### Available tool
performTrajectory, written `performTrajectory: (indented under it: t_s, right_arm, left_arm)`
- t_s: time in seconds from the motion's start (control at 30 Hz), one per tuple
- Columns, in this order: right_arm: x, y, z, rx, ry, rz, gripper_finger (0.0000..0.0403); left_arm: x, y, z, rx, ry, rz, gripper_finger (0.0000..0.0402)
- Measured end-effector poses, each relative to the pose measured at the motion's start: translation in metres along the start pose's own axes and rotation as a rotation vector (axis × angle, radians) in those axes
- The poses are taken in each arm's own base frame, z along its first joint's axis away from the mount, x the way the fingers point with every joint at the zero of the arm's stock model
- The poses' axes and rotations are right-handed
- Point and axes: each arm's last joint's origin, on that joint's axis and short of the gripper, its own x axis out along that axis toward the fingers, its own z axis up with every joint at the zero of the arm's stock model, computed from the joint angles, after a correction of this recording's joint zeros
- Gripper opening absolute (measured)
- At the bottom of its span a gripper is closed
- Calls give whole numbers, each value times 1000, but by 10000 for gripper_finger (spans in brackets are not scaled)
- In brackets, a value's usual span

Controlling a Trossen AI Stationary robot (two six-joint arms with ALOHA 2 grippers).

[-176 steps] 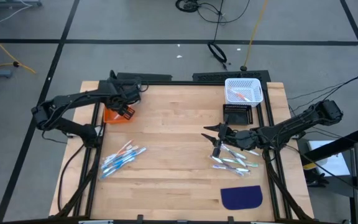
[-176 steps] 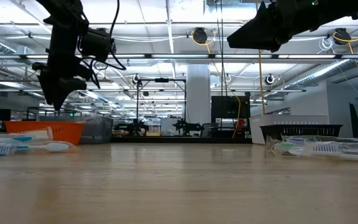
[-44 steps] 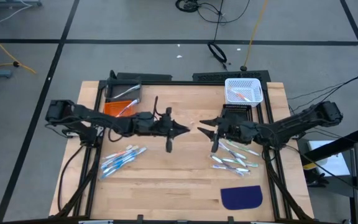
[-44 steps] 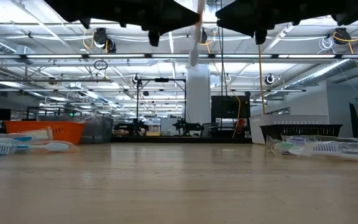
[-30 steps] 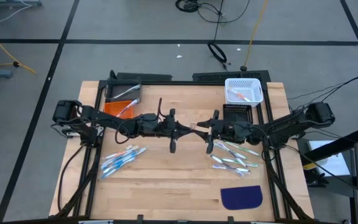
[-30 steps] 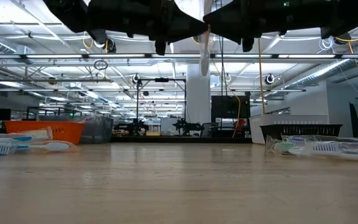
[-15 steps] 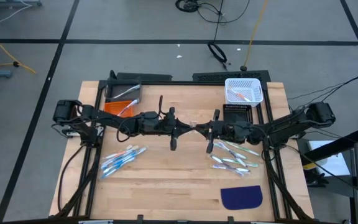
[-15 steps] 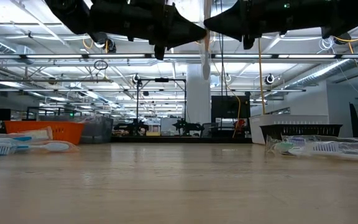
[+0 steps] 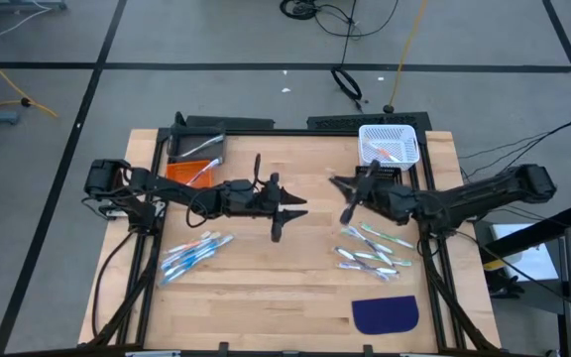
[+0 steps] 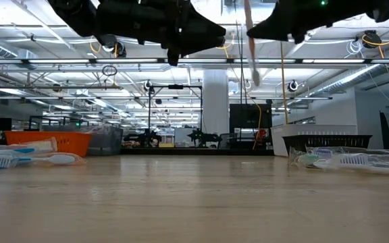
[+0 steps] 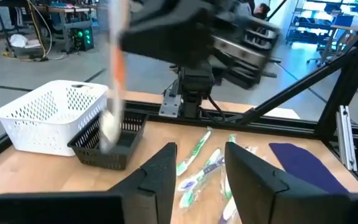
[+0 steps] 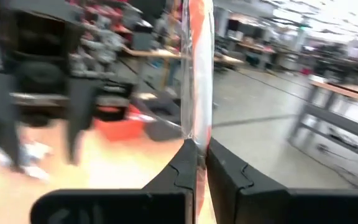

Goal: Pick & Place Toothbrushes
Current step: Put the orange toothbrush into the white bin

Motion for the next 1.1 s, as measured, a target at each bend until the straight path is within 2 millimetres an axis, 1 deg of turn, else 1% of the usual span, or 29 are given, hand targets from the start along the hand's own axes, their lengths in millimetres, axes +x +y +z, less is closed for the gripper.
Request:
performTrajectory:
  t_s: [0.13, 0.27, 0.43, 0.6, 0.9, 1.1]
  right_arm:
    - [-6, -16, 1, -33, 52, -91, 9]
    - [-8, -35, -4, -83, 129, -200, 9]
    - [-6, -59, -12, -162, 235, -340, 9]
    - [-1, -81, -23, -220, 339, -444, 9]
    - [-2, -119, -44, -309, 576, -598, 9]
    - [-3, -141, -53, -322, 680, -613, 9]
  left_arm:
    - [0, -4, 0, -30, 1, -10, 139]
    - [0, -8, -2, -42, 11, -22, 139]
    - [-1, -13, -3, -40, 20, -37, 141]
    - [-1, -17, -4, -38, 28, -47, 141]
    - [-1, -18, -4, -32, 28, -49, 141]
    - [-1, -18, -4, -32, 28, -48, 141]
